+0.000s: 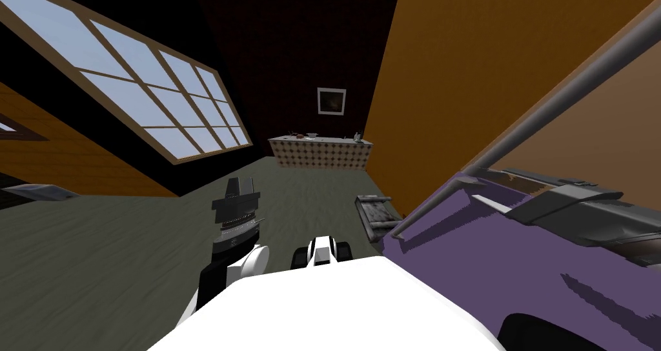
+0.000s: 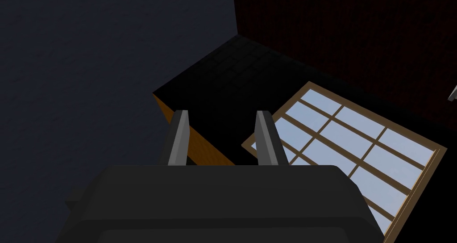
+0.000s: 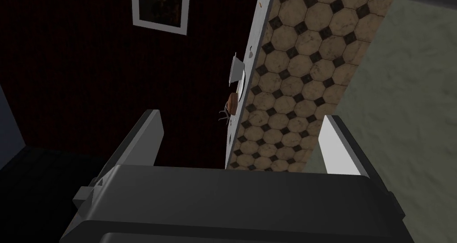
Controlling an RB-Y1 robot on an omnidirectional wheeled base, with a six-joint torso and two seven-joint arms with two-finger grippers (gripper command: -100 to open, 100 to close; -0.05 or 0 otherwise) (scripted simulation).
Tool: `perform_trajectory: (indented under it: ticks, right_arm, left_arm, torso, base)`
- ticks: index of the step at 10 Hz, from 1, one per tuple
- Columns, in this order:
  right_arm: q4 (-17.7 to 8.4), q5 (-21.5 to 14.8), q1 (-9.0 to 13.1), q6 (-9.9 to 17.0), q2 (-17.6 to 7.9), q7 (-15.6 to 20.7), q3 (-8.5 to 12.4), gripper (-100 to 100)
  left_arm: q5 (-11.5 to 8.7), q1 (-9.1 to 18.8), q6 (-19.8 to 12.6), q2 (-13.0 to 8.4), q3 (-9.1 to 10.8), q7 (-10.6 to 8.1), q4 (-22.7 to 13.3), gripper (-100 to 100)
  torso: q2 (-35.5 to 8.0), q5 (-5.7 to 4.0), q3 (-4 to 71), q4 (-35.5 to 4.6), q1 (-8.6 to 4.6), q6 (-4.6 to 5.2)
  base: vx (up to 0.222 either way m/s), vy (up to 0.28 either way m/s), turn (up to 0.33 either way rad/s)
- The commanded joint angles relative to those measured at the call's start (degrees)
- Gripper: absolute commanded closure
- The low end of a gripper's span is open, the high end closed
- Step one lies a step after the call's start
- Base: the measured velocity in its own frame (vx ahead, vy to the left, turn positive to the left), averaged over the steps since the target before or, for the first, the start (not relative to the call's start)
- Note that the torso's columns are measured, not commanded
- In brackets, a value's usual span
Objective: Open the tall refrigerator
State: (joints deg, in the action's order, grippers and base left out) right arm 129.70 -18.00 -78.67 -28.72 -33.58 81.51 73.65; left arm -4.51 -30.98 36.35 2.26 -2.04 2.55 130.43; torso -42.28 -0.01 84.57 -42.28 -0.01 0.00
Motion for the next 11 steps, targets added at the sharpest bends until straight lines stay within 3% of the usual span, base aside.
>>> perform_trajectory:
  ticks: [1,11]
  right_arm:
    - [-1.4,1.4,-0.8,1.1,-1.3,-3.5,0.0,-100]
    - [-6.6,6.1,-3.7,4.1,-5.8,-14.9,0.5,-100]
  left_arm:
    - [0.0,0.0,0.0,0.0,0.0,0.0,0.0,0]
    - [0.0,0.0,0.0,0.0,0.0,0.0,0.0,0]
  torso:
    - [0.0,0.01,0.0,0.0,0.02,0.0]
    - [0.0,0.0,0.0,0.0,0.01,0.0]
  base:
    - [0.033,-0.051,0.012]
    - [0.025,-0.051,0.009]
